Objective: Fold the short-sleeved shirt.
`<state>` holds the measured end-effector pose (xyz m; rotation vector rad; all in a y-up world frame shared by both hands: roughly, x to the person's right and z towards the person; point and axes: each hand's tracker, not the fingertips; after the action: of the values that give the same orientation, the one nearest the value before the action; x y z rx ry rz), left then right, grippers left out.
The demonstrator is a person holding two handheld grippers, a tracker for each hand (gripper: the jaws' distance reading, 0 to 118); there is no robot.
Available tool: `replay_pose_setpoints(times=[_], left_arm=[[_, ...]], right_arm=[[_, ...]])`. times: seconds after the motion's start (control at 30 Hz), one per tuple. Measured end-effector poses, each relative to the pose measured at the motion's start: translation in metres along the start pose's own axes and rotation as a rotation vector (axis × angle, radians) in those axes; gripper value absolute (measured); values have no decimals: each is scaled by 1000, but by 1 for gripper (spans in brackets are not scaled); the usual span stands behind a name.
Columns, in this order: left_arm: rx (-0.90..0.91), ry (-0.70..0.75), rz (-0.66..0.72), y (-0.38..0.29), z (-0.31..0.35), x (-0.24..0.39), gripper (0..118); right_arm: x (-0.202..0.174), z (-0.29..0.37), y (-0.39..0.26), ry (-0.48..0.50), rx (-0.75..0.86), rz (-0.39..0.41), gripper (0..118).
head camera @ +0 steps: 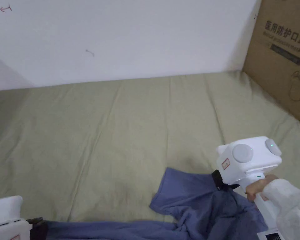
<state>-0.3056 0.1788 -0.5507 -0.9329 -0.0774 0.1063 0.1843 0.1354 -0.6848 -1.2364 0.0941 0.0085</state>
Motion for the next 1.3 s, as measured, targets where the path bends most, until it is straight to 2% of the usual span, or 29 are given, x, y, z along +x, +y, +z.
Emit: replay_pose_setpoints(times=[0.13, 0.33, 0.4, 0.57, 0.7, 0.83, 0.93, 1.03, 1.1, 1.2, 1.3], left_arm=[[70, 22, -12, 24, 32, -3, 2], [221, 61, -61, 88, 93, -5, 2], [266, 57, -39, 112, 115, -2, 2], [390, 93, -85, 176, 164, 12, 2], [453, 168, -161, 224, 194, 24, 2], [537, 176, -118, 268, 226, 24, 2], [570, 213, -140, 295, 243, 24, 2], [599, 255, -146, 327, 259, 23, 2], [663, 236, -83, 343, 271, 20, 2], [715, 279, -109, 363, 283, 19, 2], [727, 273, -116, 370, 284, 19, 2]], right_arm=[[18, 72, 3, 48, 140, -117, 5], [45, 193, 12, 73, 348, -200, 5], [49, 228, 17, 64, 407, -210, 5], [47, 305, 40, 108, 528, -239, 5], [35, 357, 75, 86, 571, -236, 5], [24, 408, 114, 57, 652, -249, 5], [13, 445, 138, 50, 715, -246, 5], [1, 477, 162, 44, 768, -250, 5], [-7, 498, 168, 42, 826, -275, 5], [-16, 523, 172, 35, 891, -237, 5], [-23, 522, 170, 17, 880, -247, 5]])
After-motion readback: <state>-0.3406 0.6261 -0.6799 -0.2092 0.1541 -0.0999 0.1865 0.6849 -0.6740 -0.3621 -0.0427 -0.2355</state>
